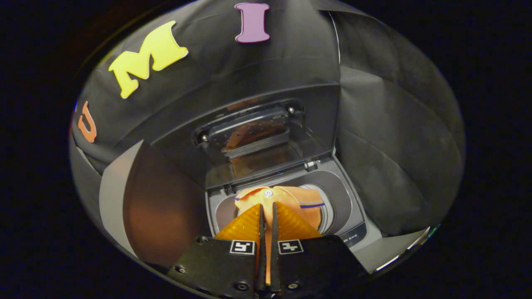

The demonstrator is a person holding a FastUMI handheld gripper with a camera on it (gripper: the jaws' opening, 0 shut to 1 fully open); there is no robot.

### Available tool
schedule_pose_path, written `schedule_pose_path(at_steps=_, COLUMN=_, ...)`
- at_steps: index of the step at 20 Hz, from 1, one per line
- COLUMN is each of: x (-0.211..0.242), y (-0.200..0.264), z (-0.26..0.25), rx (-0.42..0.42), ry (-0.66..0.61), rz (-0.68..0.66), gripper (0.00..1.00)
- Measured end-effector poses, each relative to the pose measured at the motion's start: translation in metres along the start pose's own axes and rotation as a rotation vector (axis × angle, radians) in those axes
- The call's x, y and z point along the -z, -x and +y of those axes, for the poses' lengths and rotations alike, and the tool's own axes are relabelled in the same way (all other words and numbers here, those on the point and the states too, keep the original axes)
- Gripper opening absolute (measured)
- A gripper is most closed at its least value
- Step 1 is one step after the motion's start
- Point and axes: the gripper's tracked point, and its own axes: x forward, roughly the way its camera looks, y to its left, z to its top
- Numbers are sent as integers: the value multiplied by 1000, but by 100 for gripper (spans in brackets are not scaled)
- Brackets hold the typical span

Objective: Put the clothes into the washing machine and then close the washing machine lid.

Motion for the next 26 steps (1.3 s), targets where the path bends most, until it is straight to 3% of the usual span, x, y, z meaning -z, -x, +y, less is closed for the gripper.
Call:
schedule_pose_path(at_steps=2, x=3, y=-12, z=-5, rx=22, ry=-8, rz=13, gripper=10)
schedule_pose_path(at_steps=5, x=3, y=-18, z=1, rx=-12, ry=-20, rz=28, gripper=18)
schedule_pose_path(at_steps=6, x=-2, y=-15, z=2, rx=-7, ry=-12, rz=20, gripper=24)
schedule_pose_path(at_steps=7, x=-6, y=-13, z=2, rx=-1, ry=3, rz=10, gripper=38)
schedule_pose_path(at_steps=9, x=-18, y=-4, z=6, rx=9, ry=22, rz=-7, gripper=47)
schedule_pose_path(at_steps=14, x=-77, y=49, z=40, rx=-70, ry=91, rz=-171, gripper=53)
schedule_pose_path(at_steps=17, x=-126, y=71, z=64, rx=-114, ry=165, rz=-313, gripper=81)
schedule_pose_path(at_steps=19, x=-145, y=68, z=77, rx=-104, ry=228, rz=-339, gripper=100)
schedule_pose_path(at_steps=22, x=-161, y=44, z=95, rx=-90, ry=317, rz=-318, gripper=100)
schedule_pose_path(at_steps=26, x=-166, y=1, z=108, rx=-76, ry=329, rz=-238, gripper=100)
